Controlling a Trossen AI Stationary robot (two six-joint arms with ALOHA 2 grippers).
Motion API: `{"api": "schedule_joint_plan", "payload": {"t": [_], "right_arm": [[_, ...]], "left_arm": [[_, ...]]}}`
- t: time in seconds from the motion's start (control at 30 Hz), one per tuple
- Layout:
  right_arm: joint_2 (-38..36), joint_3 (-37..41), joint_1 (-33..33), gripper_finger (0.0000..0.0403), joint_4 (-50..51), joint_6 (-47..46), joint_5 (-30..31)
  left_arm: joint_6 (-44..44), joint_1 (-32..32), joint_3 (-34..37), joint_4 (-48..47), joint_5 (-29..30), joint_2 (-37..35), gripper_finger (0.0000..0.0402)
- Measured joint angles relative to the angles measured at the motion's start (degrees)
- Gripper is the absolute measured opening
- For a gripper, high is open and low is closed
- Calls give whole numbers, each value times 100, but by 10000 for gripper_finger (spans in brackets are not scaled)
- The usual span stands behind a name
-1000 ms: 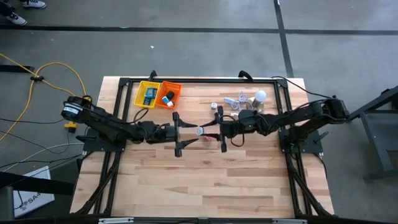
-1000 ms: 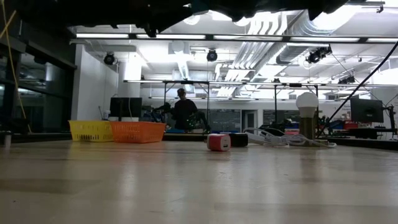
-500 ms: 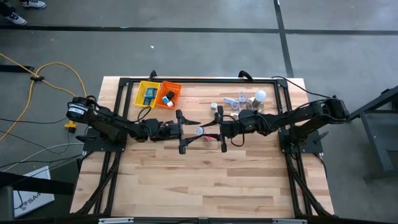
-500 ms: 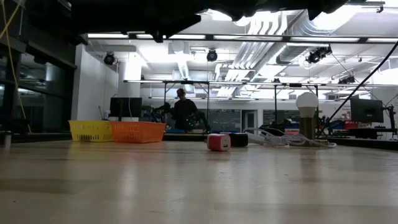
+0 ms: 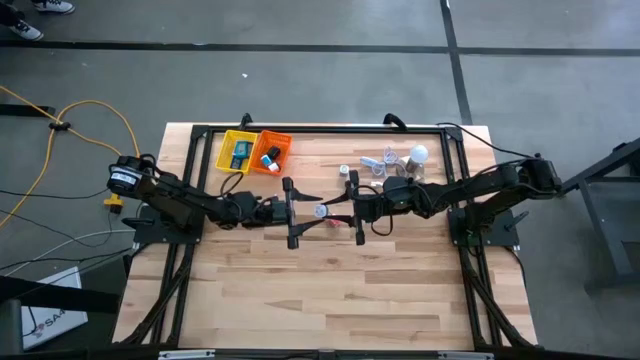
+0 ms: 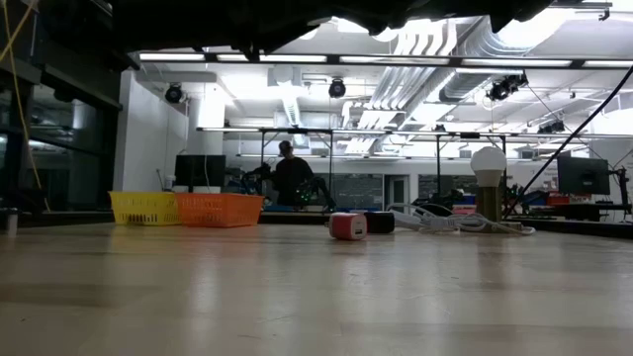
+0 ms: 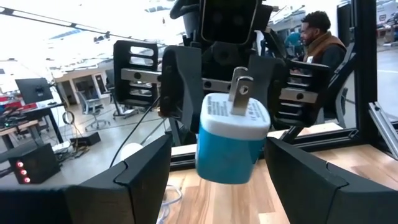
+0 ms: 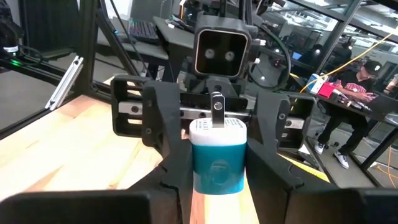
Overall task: Pick & Place Office items
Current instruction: Put the blue adapter into the orange basket
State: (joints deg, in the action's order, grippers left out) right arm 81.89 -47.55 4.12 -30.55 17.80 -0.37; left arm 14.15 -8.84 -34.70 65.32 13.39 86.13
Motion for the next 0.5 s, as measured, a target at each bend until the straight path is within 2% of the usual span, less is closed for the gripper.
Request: {"api": "schedule_joint_plan", "payload": {"t": [0.3, 0.5], "right_arm": [[0, 0, 0, 110, -2, -24, 1], [0, 0, 0, 110, -7, -24, 1]], "left_arm": [[256, -7, 0, -4, 1, -2, 248], [258, -7, 0, -8, 2, 0, 209]]}}
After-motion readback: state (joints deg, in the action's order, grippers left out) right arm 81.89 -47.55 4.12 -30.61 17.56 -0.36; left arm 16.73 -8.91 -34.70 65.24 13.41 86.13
